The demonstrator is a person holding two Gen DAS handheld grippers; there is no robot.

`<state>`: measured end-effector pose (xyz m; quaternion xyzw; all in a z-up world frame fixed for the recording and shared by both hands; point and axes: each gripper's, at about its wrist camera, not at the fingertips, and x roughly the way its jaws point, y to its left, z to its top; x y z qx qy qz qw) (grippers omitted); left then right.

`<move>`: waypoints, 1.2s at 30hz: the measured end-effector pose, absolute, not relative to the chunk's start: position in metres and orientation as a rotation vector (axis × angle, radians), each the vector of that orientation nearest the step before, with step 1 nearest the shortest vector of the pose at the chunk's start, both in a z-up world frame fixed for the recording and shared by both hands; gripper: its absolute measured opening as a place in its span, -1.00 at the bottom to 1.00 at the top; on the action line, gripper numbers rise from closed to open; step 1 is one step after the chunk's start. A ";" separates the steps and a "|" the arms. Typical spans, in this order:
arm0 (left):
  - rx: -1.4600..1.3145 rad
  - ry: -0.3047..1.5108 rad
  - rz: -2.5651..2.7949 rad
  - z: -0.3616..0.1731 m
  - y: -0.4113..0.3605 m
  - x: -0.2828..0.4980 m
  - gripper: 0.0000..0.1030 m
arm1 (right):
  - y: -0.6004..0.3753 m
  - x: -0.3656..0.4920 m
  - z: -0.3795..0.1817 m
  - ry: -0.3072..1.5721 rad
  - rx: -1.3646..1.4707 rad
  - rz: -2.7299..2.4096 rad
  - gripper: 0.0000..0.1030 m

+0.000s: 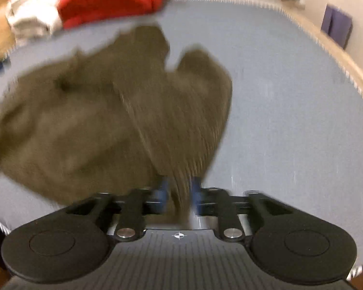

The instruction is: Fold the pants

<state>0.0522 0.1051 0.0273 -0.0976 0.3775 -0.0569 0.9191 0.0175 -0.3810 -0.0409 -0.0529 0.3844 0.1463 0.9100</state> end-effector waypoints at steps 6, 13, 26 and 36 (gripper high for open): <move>-0.152 0.931 -0.216 -0.017 0.085 0.053 -0.78 | -0.312 0.059 -0.051 0.659 -0.167 0.347 0.17; 0.009 1.004 -0.179 -0.050 0.077 0.050 -0.78 | -0.213 0.117 -0.101 0.690 -0.448 0.361 0.18; -0.056 0.930 -0.209 -0.016 0.085 0.056 -0.75 | -0.334 0.088 -0.024 0.475 -0.141 -0.021 -0.89; -0.043 0.919 -0.239 -0.012 0.067 0.056 -0.69 | -0.562 -0.015 -0.089 0.744 0.605 -0.802 -0.88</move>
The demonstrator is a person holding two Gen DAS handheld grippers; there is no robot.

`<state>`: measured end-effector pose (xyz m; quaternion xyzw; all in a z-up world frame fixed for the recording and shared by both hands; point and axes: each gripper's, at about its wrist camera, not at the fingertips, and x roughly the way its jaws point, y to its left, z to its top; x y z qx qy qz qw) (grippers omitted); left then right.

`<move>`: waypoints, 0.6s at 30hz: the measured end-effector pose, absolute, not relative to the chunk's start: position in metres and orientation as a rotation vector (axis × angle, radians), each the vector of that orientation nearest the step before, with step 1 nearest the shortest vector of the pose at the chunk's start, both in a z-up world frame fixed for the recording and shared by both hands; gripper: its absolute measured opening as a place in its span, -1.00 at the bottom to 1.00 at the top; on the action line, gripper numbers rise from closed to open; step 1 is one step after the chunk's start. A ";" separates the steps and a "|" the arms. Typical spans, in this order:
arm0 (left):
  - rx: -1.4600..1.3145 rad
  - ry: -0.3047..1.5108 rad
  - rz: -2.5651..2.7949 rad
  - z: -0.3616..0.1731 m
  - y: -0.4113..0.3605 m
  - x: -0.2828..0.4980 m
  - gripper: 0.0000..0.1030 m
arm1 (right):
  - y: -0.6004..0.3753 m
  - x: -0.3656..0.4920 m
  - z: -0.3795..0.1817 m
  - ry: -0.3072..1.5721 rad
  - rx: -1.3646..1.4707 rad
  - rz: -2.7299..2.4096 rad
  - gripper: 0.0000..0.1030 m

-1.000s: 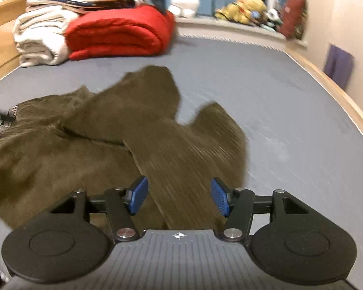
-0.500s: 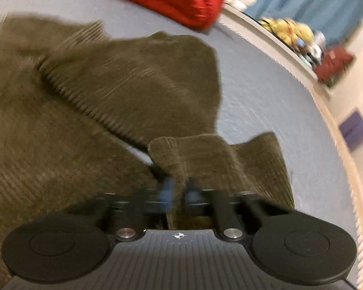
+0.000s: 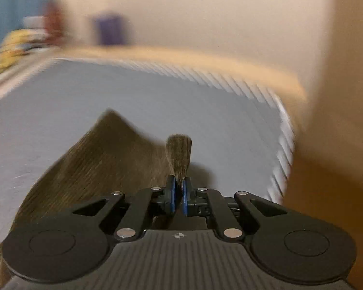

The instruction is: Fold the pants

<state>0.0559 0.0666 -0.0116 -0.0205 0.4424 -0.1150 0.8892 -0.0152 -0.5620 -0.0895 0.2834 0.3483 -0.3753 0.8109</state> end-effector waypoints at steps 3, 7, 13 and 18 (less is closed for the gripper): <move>-0.046 0.920 -0.235 -0.013 0.065 0.057 -0.51 | -0.577 -0.023 -0.097 0.731 0.664 -0.903 -0.84; -0.048 0.919 -0.231 -0.014 0.067 0.057 -0.44 | -0.561 -0.014 -0.077 0.599 0.610 -0.830 -0.76; -0.042 0.941 -0.207 -0.025 0.072 0.062 -0.44 | -0.524 0.058 -0.081 0.569 0.529 -0.402 -0.17; -0.046 0.947 -0.197 -0.030 0.081 0.065 -0.44 | -0.506 0.107 -0.102 0.627 0.490 -0.292 -0.07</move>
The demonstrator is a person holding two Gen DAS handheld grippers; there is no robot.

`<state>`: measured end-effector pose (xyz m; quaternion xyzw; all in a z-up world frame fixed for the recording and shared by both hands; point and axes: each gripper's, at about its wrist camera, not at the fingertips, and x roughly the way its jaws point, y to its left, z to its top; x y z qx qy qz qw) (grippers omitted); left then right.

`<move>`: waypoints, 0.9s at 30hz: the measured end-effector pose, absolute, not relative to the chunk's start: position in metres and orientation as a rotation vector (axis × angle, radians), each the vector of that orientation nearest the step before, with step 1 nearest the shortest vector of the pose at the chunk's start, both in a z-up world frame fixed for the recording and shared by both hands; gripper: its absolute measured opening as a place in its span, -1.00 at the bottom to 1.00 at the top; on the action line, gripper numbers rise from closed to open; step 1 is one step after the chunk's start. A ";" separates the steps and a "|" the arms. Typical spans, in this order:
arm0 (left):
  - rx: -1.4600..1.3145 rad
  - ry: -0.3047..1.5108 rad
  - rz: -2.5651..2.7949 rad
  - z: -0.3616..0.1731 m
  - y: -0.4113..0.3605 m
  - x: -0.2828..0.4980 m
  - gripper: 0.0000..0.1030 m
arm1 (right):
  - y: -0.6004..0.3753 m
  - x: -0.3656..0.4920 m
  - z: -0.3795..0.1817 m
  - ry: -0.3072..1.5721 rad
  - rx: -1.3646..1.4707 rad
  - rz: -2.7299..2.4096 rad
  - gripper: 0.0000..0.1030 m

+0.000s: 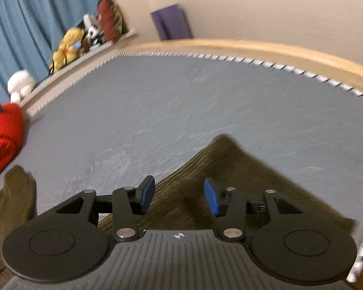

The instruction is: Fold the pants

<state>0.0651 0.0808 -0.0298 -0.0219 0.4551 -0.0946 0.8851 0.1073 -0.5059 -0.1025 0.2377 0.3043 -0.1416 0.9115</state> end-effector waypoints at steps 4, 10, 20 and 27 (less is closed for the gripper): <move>-0.060 0.953 -0.170 -0.033 0.094 0.069 -0.44 | -0.499 0.144 -0.127 0.746 0.353 -0.328 -0.13; -0.119 1.050 -0.100 -0.063 0.122 0.088 -0.44 | -0.488 0.165 -0.124 0.721 0.260 -0.562 -0.23; -0.122 1.058 -0.113 -0.060 0.118 0.093 -0.31 | -0.369 0.195 -0.080 0.560 0.326 -0.080 0.14; -0.108 1.045 -0.082 -0.057 0.122 0.086 -0.31 | -0.277 0.238 -0.088 0.673 0.237 0.168 0.43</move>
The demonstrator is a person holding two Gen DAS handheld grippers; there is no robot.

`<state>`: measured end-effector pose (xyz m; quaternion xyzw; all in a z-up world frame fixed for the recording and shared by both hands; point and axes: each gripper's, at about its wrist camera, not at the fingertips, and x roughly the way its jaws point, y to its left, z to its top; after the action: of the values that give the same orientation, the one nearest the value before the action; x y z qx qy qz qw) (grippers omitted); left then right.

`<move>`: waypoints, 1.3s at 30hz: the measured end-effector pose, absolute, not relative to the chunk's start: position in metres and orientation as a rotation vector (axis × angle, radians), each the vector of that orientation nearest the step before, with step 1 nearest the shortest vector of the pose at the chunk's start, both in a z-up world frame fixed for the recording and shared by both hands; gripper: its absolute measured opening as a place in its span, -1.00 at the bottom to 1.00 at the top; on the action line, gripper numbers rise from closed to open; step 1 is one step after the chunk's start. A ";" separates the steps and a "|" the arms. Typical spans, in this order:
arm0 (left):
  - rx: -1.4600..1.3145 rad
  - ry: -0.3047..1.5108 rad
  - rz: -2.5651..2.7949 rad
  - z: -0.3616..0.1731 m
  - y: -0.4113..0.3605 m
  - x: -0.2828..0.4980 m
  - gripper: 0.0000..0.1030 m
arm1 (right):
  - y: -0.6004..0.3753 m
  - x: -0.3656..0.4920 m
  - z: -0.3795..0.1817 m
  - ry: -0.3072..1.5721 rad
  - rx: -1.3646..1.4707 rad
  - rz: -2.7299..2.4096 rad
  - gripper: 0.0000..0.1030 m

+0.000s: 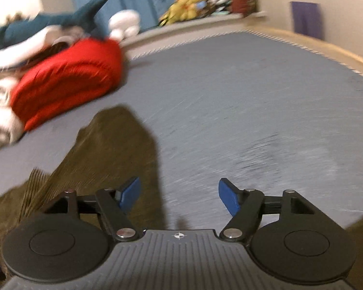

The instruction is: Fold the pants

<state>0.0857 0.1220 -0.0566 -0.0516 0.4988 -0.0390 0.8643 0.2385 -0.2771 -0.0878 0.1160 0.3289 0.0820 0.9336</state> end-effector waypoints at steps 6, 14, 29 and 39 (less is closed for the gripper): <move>-0.119 1.036 -0.082 -0.048 0.127 0.085 -0.30 | -0.246 0.252 -0.109 0.743 0.272 0.165 0.42; -0.146 1.003 -0.061 -0.040 0.136 0.086 -0.30 | -0.233 0.237 -0.086 0.670 0.188 0.324 -0.76; -0.168 0.979 -0.083 -0.039 0.118 0.107 -0.30 | -0.293 0.164 -0.070 0.751 0.277 0.863 -0.04; -0.164 0.989 -0.074 -0.043 0.112 0.110 -0.30 | -0.316 0.250 -0.143 0.846 0.784 0.339 0.29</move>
<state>0.1097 0.1118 -0.0429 -0.0786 0.4738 -0.0352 0.8764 0.2499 -0.3156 -0.1428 0.3690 0.3980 0.1595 0.8246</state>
